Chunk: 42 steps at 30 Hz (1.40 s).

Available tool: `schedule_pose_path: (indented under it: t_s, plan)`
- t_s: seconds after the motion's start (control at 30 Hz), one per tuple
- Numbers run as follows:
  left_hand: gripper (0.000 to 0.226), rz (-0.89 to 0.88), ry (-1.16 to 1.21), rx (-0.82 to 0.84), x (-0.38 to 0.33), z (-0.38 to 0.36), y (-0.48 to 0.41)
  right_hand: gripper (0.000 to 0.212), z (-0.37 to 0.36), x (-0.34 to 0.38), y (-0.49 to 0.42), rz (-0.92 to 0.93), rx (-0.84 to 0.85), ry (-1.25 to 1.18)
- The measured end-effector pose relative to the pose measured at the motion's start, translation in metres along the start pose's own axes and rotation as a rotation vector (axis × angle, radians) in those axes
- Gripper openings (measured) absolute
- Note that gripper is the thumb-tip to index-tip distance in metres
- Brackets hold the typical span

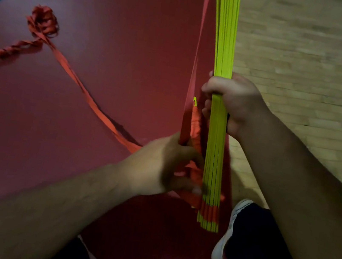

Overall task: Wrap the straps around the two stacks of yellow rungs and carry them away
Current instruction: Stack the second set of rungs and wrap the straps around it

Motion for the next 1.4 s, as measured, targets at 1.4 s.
schedule_pose_path:
  t_s: [1.4]
  plan:
    - [0.043, 0.534, 0.514, -0.189, 0.088, 0.035, 0.040, 0.029, 0.009, -0.003, 0.006, 0.020, 0.104, 0.117]
Point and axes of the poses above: each hand's wrist, its own y-axis away from the middle knuckle, its own z-axis out of the back of the hand, x = y × z, the point moved 5 cm from there along -y, towards the middle knuckle, and after that the axes turned 9 degrees about x, right-handed, at the moved point
